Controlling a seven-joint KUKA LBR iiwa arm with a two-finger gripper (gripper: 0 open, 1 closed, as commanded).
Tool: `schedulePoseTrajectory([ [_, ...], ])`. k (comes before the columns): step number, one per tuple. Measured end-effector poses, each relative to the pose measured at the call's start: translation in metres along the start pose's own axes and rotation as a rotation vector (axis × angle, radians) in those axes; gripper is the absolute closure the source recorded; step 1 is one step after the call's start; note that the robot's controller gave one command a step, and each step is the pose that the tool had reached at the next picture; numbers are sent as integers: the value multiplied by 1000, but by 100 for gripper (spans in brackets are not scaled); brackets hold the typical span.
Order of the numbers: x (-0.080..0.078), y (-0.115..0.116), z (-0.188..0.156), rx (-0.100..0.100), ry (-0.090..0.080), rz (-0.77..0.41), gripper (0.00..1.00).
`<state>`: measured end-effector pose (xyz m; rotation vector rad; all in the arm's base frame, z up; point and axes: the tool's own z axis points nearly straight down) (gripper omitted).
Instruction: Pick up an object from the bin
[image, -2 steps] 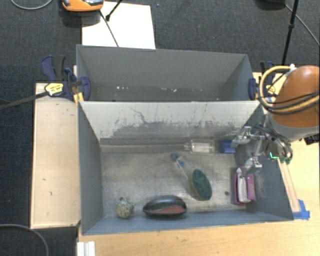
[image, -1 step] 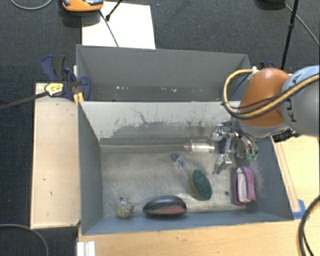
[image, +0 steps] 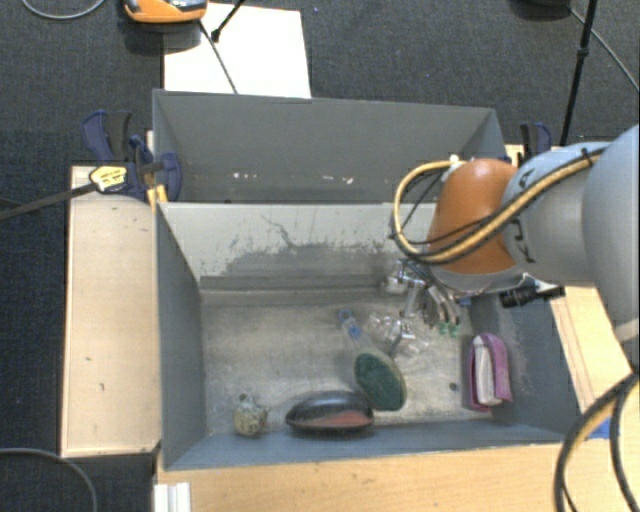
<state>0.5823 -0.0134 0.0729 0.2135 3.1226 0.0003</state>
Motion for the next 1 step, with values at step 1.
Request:
schedulePoseTrajectory([
  [1,16,34,-2,0,-1,72,0],
])
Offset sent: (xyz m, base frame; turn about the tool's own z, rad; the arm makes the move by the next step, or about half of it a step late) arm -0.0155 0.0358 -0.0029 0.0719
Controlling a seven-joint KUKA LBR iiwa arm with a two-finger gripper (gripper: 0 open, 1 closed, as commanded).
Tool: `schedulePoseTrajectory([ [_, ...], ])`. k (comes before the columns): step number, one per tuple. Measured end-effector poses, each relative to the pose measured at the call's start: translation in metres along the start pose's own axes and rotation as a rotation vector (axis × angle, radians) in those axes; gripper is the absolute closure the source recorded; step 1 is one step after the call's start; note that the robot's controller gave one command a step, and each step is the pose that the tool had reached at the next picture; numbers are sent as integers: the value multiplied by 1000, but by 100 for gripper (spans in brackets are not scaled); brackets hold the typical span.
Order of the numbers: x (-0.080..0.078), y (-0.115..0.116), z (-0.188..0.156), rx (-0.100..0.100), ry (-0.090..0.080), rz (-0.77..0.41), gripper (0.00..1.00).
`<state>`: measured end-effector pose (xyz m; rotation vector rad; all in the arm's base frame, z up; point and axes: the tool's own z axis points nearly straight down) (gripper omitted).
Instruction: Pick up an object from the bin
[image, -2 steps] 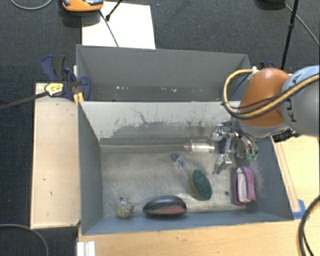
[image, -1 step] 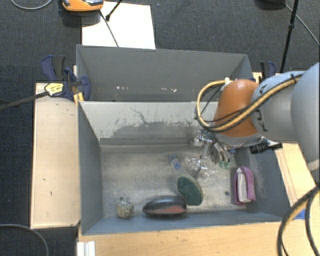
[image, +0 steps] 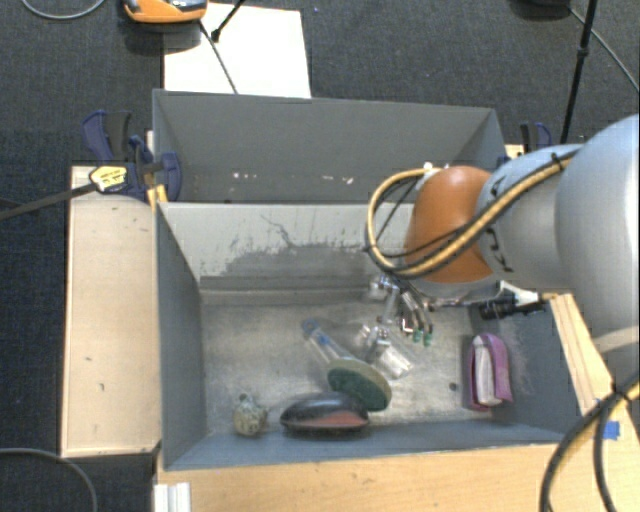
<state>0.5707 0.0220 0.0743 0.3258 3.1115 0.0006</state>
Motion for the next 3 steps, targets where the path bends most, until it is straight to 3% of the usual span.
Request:
schedulePoseTrajectory([
  [1,13,39,0,0,2,-56,0],
  [2,41,95,-55,-4,5,-15,0],
  [3,75,96,-58,1,9,235,0],
])
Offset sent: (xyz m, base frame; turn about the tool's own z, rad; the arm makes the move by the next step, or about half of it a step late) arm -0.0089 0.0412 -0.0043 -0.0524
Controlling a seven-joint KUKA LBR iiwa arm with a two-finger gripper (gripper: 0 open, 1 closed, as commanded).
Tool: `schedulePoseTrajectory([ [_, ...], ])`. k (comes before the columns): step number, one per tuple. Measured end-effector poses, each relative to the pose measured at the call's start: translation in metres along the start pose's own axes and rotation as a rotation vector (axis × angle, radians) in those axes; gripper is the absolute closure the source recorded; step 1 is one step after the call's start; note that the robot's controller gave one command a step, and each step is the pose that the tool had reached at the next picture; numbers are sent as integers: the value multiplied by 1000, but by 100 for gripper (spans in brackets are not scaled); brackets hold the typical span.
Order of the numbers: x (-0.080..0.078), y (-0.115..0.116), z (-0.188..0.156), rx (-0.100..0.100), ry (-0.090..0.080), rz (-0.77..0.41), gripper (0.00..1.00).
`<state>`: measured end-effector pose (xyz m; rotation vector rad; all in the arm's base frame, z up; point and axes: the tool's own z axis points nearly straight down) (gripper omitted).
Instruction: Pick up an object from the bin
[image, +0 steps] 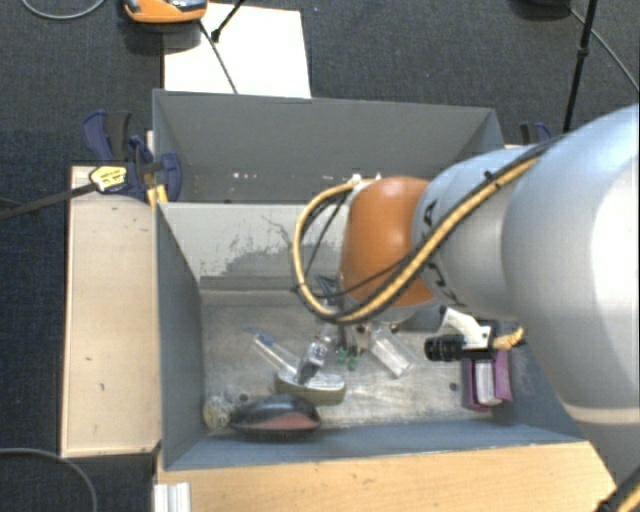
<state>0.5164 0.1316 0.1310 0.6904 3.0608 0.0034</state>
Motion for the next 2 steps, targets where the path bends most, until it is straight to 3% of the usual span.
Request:
schedulePoseTrajectory([
  [1,24,-23,31,-2,-7,225,0],
  [2,27,-23,32,3,0,220,100],
])
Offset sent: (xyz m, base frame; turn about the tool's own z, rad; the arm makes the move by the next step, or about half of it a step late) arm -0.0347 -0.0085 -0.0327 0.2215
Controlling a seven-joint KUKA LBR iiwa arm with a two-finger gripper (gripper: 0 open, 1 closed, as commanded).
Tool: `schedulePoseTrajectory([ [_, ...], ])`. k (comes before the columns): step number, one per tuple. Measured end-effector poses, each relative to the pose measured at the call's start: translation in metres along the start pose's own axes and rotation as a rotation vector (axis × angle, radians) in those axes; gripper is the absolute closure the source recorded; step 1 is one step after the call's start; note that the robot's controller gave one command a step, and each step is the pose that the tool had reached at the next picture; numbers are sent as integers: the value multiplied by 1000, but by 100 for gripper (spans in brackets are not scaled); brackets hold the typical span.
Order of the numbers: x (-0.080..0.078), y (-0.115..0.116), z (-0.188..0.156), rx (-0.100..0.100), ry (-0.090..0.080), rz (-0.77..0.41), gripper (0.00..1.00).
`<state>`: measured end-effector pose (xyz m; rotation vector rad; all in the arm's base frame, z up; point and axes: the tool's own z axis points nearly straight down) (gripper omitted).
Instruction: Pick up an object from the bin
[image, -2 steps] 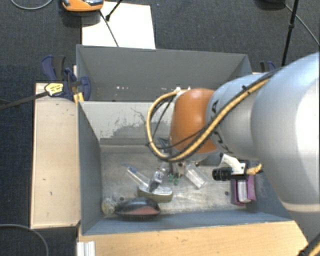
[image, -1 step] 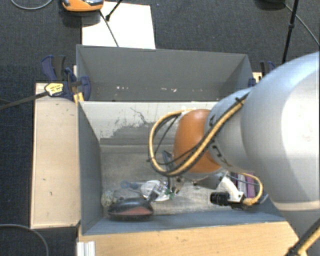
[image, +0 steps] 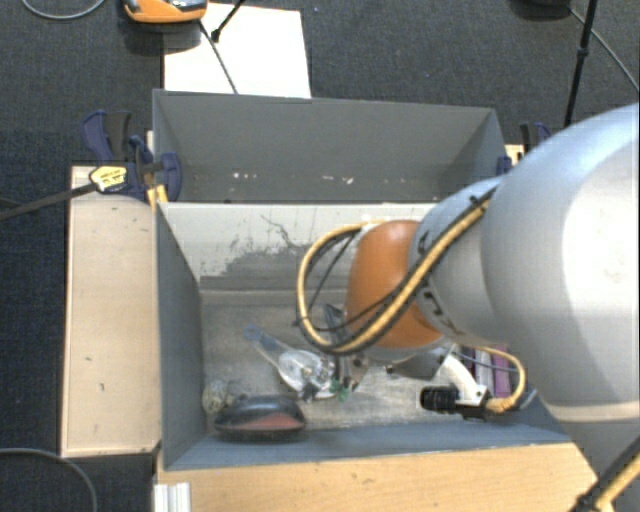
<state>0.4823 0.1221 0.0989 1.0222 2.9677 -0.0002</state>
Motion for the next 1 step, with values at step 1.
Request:
schedulePoseTrajectory([
  [1,-1,19,-108,-5,-2,13,100],
])
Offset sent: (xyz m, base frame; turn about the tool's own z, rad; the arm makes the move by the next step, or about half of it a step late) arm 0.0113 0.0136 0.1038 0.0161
